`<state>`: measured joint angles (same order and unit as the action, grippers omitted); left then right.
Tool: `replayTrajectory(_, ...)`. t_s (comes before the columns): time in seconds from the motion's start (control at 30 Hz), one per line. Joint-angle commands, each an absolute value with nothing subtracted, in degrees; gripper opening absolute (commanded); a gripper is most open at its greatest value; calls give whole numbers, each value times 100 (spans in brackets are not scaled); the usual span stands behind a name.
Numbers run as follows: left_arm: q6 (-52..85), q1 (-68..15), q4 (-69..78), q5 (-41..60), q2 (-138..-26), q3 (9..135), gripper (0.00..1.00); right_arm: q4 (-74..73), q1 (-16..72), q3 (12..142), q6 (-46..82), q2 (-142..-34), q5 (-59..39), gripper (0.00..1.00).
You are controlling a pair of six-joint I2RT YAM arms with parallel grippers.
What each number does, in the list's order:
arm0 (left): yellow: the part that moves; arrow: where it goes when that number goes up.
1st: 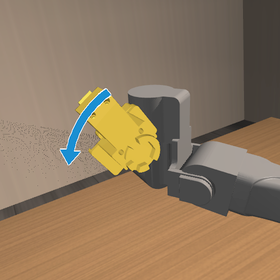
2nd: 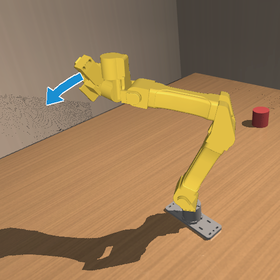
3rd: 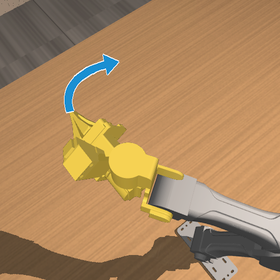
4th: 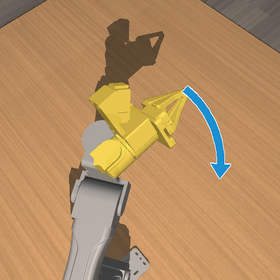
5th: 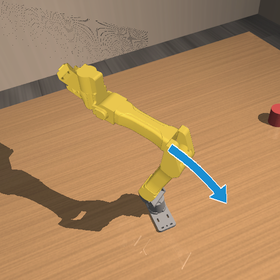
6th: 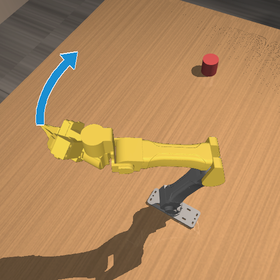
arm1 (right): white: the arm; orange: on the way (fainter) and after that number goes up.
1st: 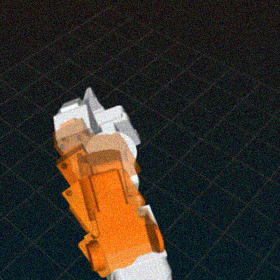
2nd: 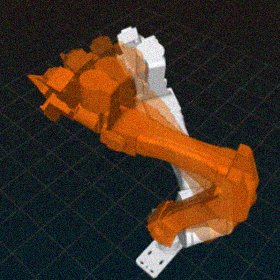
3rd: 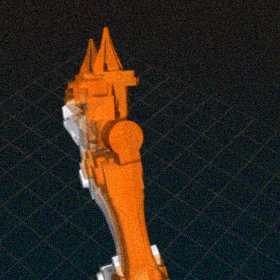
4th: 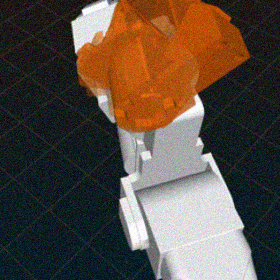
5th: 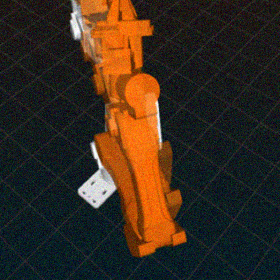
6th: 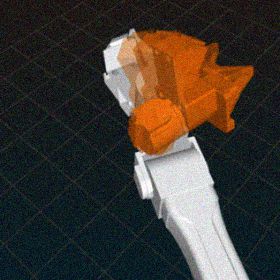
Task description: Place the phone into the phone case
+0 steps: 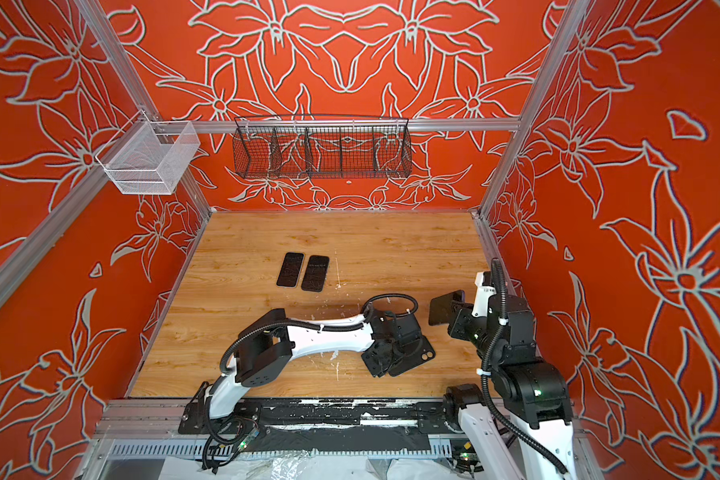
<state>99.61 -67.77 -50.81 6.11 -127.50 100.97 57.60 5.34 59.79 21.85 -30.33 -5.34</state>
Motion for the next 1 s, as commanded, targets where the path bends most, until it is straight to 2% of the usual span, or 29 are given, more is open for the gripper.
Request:
replayTrajectory(0.0, 9897, -6652, -6522, 498, -13206, 10397, 31, 5547, 518, 6223, 2117, -2863, -480, 0)
replayTrajectory(0.1, 9866, -6560, -6720, 360, -13268, 10381, 27, 5562, 512, 6190, 2160, -2794, -525, 0)
replayTrajectory(0.23, 9682, -6463, -6753, 100, -13194, 10214, 12, 5563, 507, 6214, 2180, -2764, -544, 0)
replayTrajectory(0.43, 9066, -6224, -6635, -136, -12866, 9752, 5, 5582, 512, 6257, 2216, -2769, -492, 0)
replayTrajectory(0.67, 6990, -5493, -5977, -462, -12131, 8950, 0, 5673, 516, 6293, 2276, -2877, -749, 0)
replayTrajectory(0.8, 5238, -5052, -5742, -511, -11875, 8667, 0, 5740, 510, 6174, 2252, -2917, -1481, 0)
replayTrajectory(0.97, 4257, -4672, -5415, -319, -11585, 8225, 0, 5426, 519, 5643, 2500, -2926, -2762, 0)
